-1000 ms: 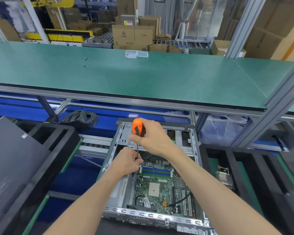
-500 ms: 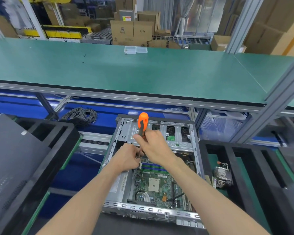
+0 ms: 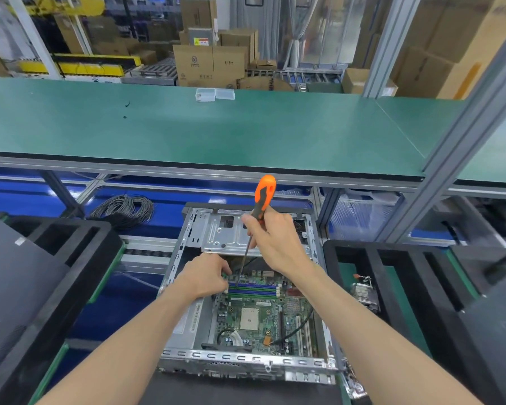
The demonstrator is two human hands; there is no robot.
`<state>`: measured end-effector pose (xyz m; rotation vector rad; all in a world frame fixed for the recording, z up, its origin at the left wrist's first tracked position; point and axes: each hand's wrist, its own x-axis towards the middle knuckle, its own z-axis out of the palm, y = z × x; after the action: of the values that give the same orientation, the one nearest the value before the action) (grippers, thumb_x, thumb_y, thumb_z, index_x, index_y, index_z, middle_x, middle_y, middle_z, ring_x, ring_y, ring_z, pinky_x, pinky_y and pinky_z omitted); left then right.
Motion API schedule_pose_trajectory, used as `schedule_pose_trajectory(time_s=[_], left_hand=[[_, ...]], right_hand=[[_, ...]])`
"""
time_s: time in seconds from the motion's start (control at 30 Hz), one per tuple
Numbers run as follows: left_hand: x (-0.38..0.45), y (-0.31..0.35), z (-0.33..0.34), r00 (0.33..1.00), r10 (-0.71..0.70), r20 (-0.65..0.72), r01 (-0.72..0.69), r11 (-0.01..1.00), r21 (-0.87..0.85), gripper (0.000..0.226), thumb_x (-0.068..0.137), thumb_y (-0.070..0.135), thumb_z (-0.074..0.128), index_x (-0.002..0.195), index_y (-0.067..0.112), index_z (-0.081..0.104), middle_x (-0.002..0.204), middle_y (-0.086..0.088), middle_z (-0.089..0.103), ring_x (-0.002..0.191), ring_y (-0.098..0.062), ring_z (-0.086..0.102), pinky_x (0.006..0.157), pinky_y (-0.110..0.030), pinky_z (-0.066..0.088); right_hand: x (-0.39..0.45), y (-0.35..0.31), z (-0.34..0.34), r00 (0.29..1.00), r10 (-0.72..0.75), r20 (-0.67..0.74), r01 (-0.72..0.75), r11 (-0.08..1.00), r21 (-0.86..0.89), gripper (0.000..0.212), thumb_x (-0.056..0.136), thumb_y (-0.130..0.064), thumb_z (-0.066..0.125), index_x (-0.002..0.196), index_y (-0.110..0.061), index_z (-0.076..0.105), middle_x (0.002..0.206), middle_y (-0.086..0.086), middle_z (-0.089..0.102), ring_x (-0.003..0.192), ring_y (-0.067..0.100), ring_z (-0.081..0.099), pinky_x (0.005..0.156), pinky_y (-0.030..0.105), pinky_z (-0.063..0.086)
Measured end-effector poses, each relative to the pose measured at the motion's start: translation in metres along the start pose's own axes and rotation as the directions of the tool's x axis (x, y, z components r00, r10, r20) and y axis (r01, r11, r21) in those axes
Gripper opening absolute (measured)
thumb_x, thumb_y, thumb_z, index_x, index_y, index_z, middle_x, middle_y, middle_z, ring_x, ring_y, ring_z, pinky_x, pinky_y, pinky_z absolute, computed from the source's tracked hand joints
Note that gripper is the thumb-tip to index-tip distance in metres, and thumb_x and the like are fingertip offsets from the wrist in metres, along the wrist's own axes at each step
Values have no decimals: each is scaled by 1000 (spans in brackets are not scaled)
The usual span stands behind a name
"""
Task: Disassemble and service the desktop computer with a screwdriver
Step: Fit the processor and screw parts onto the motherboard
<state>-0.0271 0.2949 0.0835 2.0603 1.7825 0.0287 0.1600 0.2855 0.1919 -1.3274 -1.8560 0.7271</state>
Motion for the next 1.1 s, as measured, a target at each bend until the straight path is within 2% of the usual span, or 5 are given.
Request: schedule_pose_trajectory(time_s=[0.33,0.73,0.83,0.93,1.1], left_hand=[[27,37,26,999,5,34,-11,983,182,51,64,58,84,104,29,71,86,9,65,88,-18,65,76,-34,49],[30,46,43,974,-215,70,220,971,-88,19,93,22,58,82,9,50,88,-11,61,74,-28,60,64,-33,49],[25,50,49,901,-383,204,388,502,-773,22,89,6,42,68,9,47,61,-4,45,46,-15,37,45,-25,33],[15,55,48,893,-339,297,280,-101,-955,28,88,5,33,63,14,40,49,4,27,40,-11,17,34,-18,18],[7,57,42,918,-327,224,120,-311,-943,32,85,10,37,53,17,37,49,2,23,42,-11,13,36,-22,13]], right_hand=[[-1,7,-18,999,-3,-46,4,1000,17,36,103,-38,48,83,-9,57,64,13,65,60,27,62,68,48,52],[0,16,-29,996,-11,-92,10,1000,-11,34,104,-36,48,84,-10,55,64,11,65,60,24,63,65,46,51],[-1,22,-26,999,21,-37,-22,999,-29,34,105,-36,48,83,-10,53,66,13,65,62,28,63,67,48,51],[-6,30,-18,999,46,5,-45,997,-56,35,105,-36,48,82,-10,52,66,14,64,62,29,61,68,49,50],[-11,39,-9,997,69,35,-66,995,-73,37,105,-36,47,81,-8,50,67,16,64,62,30,60,65,47,49]])
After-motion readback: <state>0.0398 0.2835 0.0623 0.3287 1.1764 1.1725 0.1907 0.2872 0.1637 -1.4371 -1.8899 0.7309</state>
